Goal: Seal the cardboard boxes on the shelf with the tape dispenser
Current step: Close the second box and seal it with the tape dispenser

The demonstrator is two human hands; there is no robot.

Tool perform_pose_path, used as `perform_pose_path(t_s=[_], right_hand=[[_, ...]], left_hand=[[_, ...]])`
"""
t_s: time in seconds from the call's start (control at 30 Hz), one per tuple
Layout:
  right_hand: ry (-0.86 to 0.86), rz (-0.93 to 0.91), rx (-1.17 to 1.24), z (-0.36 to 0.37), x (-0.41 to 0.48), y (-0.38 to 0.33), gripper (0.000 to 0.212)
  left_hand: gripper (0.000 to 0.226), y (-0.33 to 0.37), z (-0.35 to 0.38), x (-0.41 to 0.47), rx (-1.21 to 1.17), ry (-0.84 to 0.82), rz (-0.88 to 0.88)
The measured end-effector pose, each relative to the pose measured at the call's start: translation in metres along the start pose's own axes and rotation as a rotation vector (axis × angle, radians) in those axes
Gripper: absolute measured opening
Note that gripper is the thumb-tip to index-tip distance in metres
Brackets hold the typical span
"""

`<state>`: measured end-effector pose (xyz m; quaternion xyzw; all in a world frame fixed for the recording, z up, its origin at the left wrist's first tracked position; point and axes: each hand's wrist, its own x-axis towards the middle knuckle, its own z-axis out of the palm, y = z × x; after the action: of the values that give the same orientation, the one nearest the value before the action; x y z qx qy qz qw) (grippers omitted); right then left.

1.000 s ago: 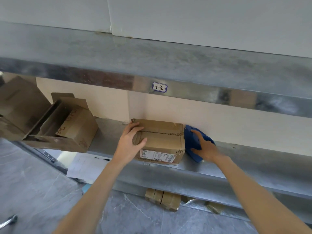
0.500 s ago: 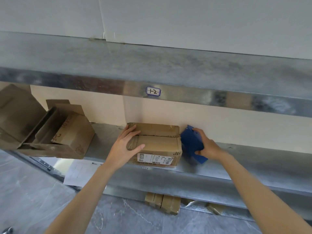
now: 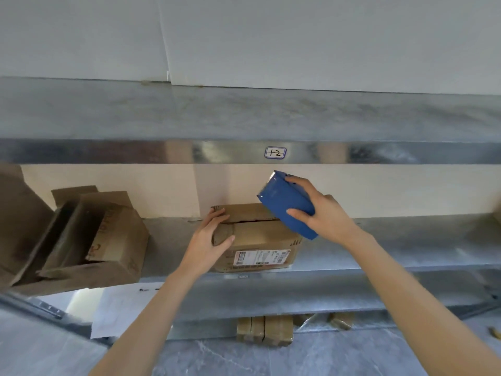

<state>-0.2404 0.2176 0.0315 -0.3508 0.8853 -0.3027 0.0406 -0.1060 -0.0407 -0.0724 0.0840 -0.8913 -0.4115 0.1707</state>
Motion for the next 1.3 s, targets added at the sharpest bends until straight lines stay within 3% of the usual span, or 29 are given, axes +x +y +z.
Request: perform_pose_path(t_s=[0.3, 0.5, 0.7, 0.93, 1.17, 1.3], right_hand=[[-0.171, -0.079, -0.194, 0.048, 0.014, -0.037, 0.068], [-0.149, -0.133, -0.347, 0.053, 0.018, -0.032, 0.052], [-0.033, -0.136, -0.271, 0.045, 0.021, -0.033, 0.06], [-0.084, -0.263, -0.312, 0.019, 0.018, -0.051, 0.062], [-0.071, -0.434, -0.379, 0.023, 0.009, -0.05, 0.063], [-0.021, -0.489, -0.354, 0.022, 0.004, -0.053, 0.06]], left_hand=[[0.07, -0.003, -0.004, -0.002, -0.102, -0.056, -0.068], [0.059, -0.001, -0.002, 0.0, -0.08, -0.034, -0.044], [0.043, 0.008, -0.017, 0.011, -0.054, -0.027, 0.053], [0.026, 0.028, -0.046, 0.031, -0.14, 0.031, -0.04], [0.029, 0.046, -0.061, 0.037, -0.292, -0.158, -0.04], [0.033, 0.05, -0.063, 0.032, -0.263, -0.238, 0.005]])
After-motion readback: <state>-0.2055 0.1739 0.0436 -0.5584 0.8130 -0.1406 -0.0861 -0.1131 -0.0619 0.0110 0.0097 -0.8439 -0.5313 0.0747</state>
